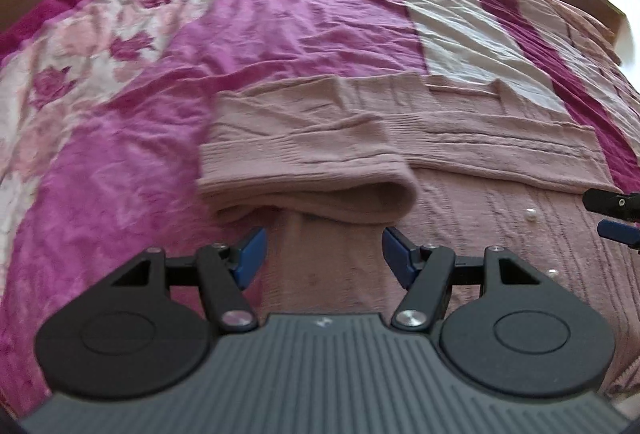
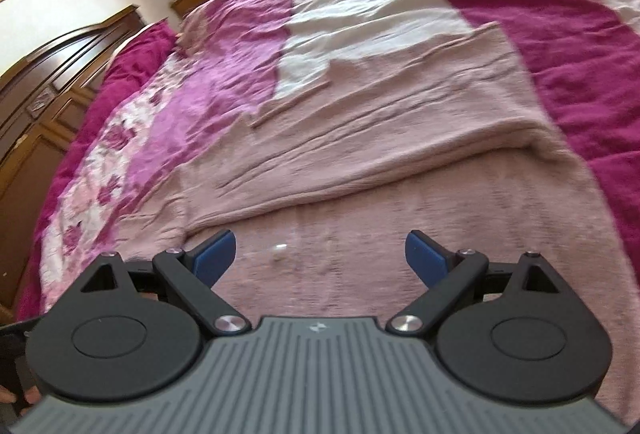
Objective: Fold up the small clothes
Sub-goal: 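Move the right tool to a cardigan sleeve and close on it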
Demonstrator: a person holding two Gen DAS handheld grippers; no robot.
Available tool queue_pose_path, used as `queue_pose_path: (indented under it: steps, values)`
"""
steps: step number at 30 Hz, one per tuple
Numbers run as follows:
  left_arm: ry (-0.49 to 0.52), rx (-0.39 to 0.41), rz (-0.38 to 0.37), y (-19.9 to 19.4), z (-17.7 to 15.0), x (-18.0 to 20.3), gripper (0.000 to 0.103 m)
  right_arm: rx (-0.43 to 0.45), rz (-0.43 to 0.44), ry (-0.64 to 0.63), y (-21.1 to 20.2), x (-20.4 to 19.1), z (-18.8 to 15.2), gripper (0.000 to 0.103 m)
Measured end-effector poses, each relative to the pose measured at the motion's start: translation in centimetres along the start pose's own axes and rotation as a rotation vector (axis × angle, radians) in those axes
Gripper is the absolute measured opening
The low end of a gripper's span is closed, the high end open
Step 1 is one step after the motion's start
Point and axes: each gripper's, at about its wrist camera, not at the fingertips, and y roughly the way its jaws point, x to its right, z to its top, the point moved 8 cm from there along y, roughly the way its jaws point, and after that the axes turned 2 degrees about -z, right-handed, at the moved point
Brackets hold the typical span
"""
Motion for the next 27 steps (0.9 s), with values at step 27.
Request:
queue_pose_path:
  steps: [27]
  values:
    - [-0.1, -0.027, 0.042, 2.4, -2.7, -3.7, 0.065, -0.289, 0.199, -0.108, 12.6, -16.0, -1.2, 0.091]
